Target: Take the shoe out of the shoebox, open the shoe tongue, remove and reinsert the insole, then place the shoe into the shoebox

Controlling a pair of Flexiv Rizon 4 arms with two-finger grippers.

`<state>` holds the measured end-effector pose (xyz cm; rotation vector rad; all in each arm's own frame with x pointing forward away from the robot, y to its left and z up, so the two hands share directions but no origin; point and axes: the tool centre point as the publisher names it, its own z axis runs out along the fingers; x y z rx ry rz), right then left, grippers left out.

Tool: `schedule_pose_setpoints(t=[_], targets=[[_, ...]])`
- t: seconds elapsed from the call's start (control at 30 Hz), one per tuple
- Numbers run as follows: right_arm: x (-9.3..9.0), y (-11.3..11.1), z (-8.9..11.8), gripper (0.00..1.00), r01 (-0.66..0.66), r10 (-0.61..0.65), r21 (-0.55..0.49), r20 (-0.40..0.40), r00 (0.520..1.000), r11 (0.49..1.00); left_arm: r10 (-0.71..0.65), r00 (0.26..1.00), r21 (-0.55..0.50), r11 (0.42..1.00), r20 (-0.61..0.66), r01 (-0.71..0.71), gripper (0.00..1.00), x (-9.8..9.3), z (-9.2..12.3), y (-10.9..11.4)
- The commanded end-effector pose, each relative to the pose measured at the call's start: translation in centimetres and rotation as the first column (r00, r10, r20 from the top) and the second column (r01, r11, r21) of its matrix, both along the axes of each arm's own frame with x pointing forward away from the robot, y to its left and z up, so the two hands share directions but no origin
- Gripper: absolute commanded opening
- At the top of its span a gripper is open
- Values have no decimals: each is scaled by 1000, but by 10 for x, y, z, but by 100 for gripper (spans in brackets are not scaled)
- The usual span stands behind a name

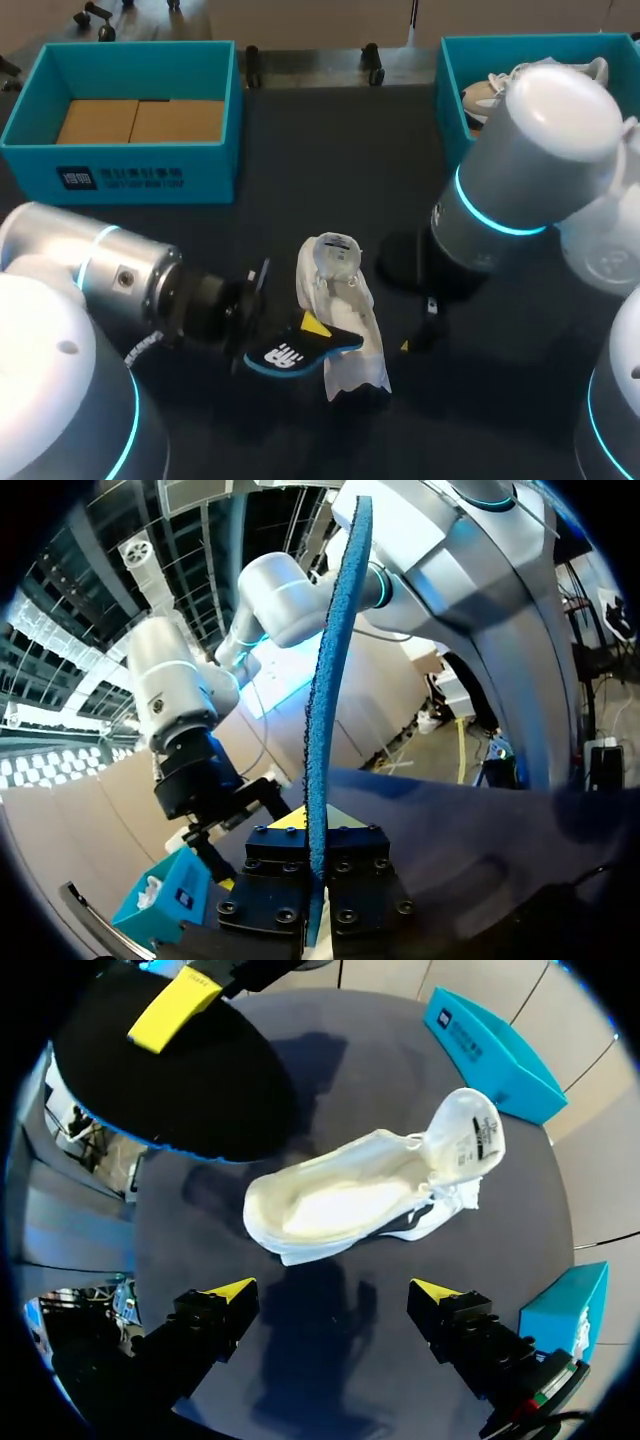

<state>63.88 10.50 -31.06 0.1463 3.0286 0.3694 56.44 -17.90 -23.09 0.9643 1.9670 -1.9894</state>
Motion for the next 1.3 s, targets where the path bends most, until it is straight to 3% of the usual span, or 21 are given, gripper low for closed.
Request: schedule_pose_setpoints(t=[0.03,0.43,0.77,1.0,1.3], targets=[[3,3,-25,100,-18,19,38,-30,999,999,8,1000,-30,1000,-5,-9,0,-2,-12,0],[7,9,-51,100,-41,44,57,-59,997,998,21,1000,-82,996,-7,-22,0,-4,-14,3],[7,9,-51,100,-41,44,57,-59,997,998,27,1000,-66,997,8,-26,0,-3,-13,2],[7,9,-51,100,-41,44,57,-59,997,998,60,998,-59,996,-36,-62,0,5,-28,-10],[7,9,-51,100,-41,44,57,-59,997,998,72,997,-63,995,-19,-73,0,3,-31,-26]])
